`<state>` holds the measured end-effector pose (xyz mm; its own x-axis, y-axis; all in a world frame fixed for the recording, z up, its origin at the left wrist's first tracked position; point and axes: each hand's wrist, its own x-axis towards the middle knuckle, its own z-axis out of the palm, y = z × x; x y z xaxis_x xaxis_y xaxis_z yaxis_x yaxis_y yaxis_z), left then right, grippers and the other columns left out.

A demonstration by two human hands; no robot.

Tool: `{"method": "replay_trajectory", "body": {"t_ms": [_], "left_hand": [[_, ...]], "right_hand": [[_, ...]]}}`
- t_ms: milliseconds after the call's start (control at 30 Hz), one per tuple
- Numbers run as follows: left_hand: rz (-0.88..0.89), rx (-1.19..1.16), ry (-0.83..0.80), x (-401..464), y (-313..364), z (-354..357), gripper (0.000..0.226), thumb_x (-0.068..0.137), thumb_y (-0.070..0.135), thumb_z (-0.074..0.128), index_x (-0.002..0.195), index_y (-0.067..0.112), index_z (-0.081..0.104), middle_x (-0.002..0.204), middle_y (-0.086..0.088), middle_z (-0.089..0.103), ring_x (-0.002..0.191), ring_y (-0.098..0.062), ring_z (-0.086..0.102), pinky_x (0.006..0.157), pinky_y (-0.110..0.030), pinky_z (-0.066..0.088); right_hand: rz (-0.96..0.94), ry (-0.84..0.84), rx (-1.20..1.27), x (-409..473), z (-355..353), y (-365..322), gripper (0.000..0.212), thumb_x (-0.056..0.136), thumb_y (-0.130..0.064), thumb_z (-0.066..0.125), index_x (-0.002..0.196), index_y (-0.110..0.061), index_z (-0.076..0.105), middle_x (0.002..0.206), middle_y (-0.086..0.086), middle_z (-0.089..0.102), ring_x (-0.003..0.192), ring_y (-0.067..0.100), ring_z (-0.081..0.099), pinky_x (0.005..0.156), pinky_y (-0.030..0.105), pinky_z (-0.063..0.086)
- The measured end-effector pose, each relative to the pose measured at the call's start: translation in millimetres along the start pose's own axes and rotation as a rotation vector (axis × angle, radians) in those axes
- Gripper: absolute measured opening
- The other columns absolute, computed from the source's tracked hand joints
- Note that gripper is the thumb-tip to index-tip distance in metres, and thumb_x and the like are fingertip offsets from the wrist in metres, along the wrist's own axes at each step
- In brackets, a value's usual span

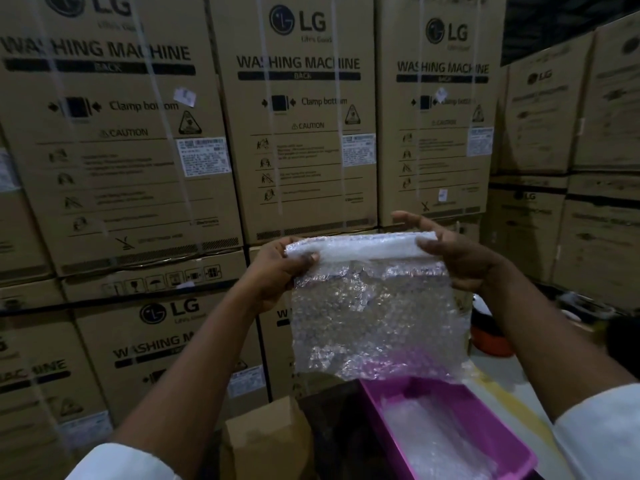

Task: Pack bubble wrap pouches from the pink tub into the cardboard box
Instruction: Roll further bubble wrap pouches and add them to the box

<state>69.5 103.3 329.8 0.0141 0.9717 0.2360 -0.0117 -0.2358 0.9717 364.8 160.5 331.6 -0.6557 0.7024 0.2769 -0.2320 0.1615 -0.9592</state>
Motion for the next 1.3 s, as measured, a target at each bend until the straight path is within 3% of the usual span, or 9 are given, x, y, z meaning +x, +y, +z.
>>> {"method": "replay_trajectory", "body": {"t_ms": [133,300,467,600,667,800,900,1100,1300], "left_hand": [[0.006,-0.056,-0.043,0.6,1.6,-3.9,0.023,0.084,-0.011,0.058,0.097,0.007,0.064,0.101,-0.012,0.066,0.083,-0.02,0.067,0.068,-0.025,0.059],[-0.059,-0.283,-0.204,-2.4,2.7,-17.4,0.026,0.07,0.005,0.056,0.093,0.006,0.068,0.104,-0.015,0.066,0.072,-0.014,0.057,0.053,-0.015,0.049],[-0.144,-0.266,-0.169,-4.8,-1.3,-15.0,0.043,0.089,0.043,0.054,0.111,0.007,0.062,0.097,-0.012,0.072,0.083,-0.023,0.07,0.069,-0.029,0.059],[-0.263,-0.119,-0.21,-4.5,-5.5,-11.9,0.042,0.084,0.034,0.064,0.117,0.009,0.057,0.094,-0.011,0.069,0.079,-0.02,0.067,0.067,-0.029,0.058],[-0.285,-0.097,-0.226,-2.9,-8.0,-11.6,0.036,0.085,0.028,0.066,0.114,0.008,0.059,0.096,-0.01,0.068,0.079,-0.019,0.065,0.066,-0.028,0.055],[-0.224,-0.104,-0.11,2.8,-11.4,-10.6,0.018,0.087,0.009,0.065,0.105,0.007,0.06,0.084,-0.006,0.069,0.066,-0.013,0.064,0.055,-0.026,0.053],[-0.186,-0.126,-0.073,8.1,-12.1,-12.8,0.025,0.084,0.008,0.068,0.108,0.006,0.061,0.086,-0.008,0.067,0.07,-0.016,0.056,0.061,-0.028,0.051],[-0.182,-0.158,-0.136,9.9,-13.9,-16.5,0.039,0.073,0.017,0.078,0.107,0.012,0.059,0.092,-0.01,0.049,0.077,-0.022,0.045,0.097,-0.05,0.043],[-0.095,-0.2,-0.06,10.0,-13.2,-11.6,0.03,0.082,-0.01,0.061,0.105,0.01,0.06,0.098,-0.013,0.067,0.081,-0.023,0.067,0.065,-0.034,0.059]], "right_hand": [[0.015,0.053,-0.093,8.8,-11.9,1.2,0.068,0.043,-0.028,0.097,0.103,-0.01,0.071,0.104,0.014,0.071,0.084,0.023,0.07,0.069,0.033,0.06],[0.018,-0.041,-0.034,8.4,-11.8,-1.8,0.026,0.066,-0.011,0.073,0.091,-0.005,0.074,0.124,0.011,0.065,0.11,0.028,0.064,0.079,0.038,0.059],[-0.006,0.132,-0.051,5.9,-0.2,-5.0,0.035,0.088,-0.025,0.045,0.091,0.003,0.066,0.11,0.007,0.072,0.102,0.02,0.068,0.071,0.028,0.058],[-0.002,0.193,-0.198,18.0,-7.4,-0.4,0.034,0.069,-0.024,0.079,0.09,0.0,0.067,0.111,0.004,0.072,0.109,0.018,0.065,0.076,0.023,0.056],[-0.023,0.22,-0.216,18.9,-7.4,1.7,0.019,0.078,-0.005,0.068,0.097,0.0,0.065,0.109,0.003,0.073,0.107,0.017,0.066,0.077,0.022,0.056],[-0.06,0.21,-0.121,17.3,-2.1,0.9,0.05,0.076,-0.001,0.071,0.123,-0.011,0.057,0.125,0.01,0.063,0.109,0.027,0.064,0.085,0.039,0.057],[0.053,0.19,0.001,16.1,-0.4,6.3,0.058,0.084,-0.007,0.066,0.137,-0.022,0.047,0.133,0.012,0.049,0.108,0.038,0.062,0.083,0.05,0.057],[0.108,0.142,-0.029,14.8,-3.9,17.7,0.044,0.083,0.0,0.06,0.126,-0.01,0.058,0.115,0.015,0.065,0.094,0.026,0.068,0.072,0.034,0.059],[0.052,0.146,-0.089,16.9,-15.4,12.0,0.07,0.054,-0.019,0.091,0.114,-0.001,0.061,0.106,0.012,0.069,0.091,0.023,0.069,0.072,0.03,0.058]]}}
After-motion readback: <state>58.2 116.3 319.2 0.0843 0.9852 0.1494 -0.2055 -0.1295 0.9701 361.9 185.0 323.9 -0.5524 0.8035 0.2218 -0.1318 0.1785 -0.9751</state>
